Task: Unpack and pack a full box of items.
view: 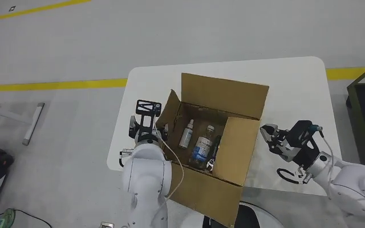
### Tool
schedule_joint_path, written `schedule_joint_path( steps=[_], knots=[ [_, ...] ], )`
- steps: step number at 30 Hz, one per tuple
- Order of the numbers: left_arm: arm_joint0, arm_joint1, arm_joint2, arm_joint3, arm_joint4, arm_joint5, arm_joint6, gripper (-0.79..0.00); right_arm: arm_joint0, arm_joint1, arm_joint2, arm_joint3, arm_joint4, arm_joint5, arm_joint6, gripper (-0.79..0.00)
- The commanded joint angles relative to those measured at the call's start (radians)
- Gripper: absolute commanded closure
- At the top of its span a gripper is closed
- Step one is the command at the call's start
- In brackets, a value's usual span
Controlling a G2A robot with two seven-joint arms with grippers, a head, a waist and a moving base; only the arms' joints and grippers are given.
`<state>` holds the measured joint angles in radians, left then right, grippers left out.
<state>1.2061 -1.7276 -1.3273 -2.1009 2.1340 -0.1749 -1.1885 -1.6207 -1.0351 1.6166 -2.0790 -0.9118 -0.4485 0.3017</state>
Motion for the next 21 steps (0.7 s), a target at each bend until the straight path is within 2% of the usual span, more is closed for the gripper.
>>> schedule_joint_path(
  steps=[1, 7, 14, 21],
  knots=[
    [-0.009, 0.0, -0.007, 0.002, -0.016, -0.001, -0.004, -0.785, 0.004, 0.0, -0.003, 0.004, 0.0, 0.003, 0.002, 0.0],
    [-0.027, 0.002, -0.013, 0.012, -0.006, -0.009, 0.006, -0.785, 0.001, -0.002, -0.003, 0.008, 0.042, 0.004, -0.012, 0.0],
    [-0.059, 0.006, -0.032, 0.032, 0.002, -0.015, 0.012, -0.785, 0.002, -0.004, -0.029, -0.001, 0.201, -0.056, 0.019, 0.0],
    [-0.1, 0.01, -0.071, 0.079, 0.03, 0.001, 0.024, -0.785, 0.056, -0.004, -0.103, 0.039, 0.136, -0.03, 0.114, 0.0]
  ],
)
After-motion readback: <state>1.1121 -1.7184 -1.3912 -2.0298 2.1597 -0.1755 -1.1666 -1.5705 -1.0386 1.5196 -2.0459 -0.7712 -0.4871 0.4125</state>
